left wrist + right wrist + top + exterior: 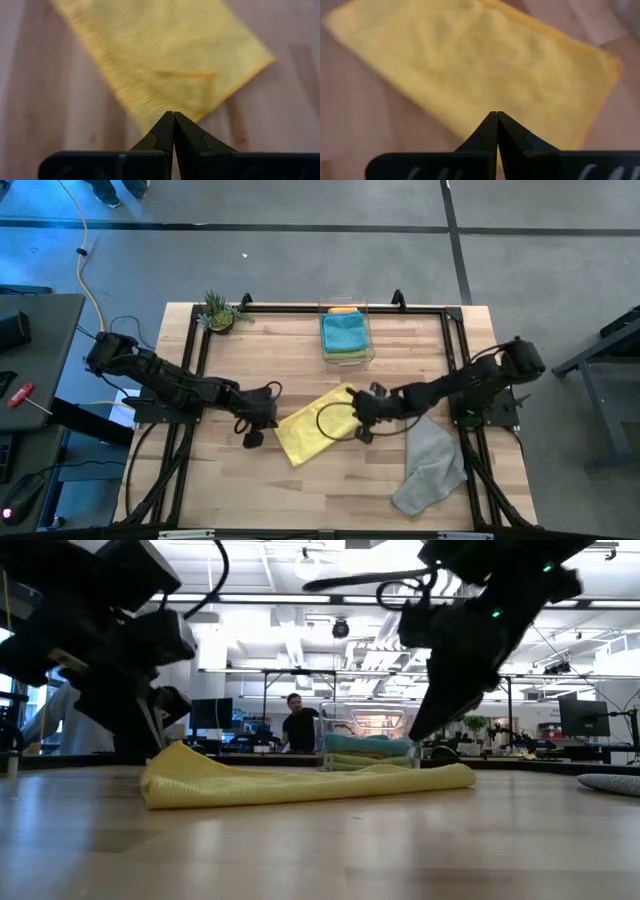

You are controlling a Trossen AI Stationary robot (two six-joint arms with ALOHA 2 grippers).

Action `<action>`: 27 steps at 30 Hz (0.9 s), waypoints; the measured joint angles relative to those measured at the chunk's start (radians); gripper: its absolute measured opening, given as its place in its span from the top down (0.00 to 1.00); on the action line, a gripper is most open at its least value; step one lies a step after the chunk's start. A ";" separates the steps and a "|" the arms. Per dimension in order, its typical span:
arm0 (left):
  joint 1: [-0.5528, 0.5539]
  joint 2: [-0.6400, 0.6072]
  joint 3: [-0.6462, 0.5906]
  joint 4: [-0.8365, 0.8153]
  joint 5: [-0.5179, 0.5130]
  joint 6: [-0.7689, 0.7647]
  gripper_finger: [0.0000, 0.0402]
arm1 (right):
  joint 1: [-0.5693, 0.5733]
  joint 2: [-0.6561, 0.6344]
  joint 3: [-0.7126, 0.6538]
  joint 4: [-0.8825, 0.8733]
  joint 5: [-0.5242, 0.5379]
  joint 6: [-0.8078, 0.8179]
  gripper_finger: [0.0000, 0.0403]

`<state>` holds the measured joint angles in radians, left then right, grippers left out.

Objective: Fold microfiber towels
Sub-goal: Fold the yellow microfiber cloth

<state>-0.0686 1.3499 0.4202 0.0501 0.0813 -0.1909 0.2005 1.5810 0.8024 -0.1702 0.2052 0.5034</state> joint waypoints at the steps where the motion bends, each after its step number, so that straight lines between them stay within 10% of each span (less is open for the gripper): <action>1: 0.008 0.000 0.000 -0.016 -0.003 -0.008 1.00 | 0.020 0.000 0.000 0.005 0.006 0.018 1.00; 27: -0.188 0.248 0.058 0.243 -0.056 -0.177 1.00 | 0.210 0.036 0.000 0.026 0.125 0.205 1.00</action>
<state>-0.2562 1.5980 0.4786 0.2928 0.0252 -0.3676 0.4105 1.6174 0.8028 -0.1440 0.3301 0.7082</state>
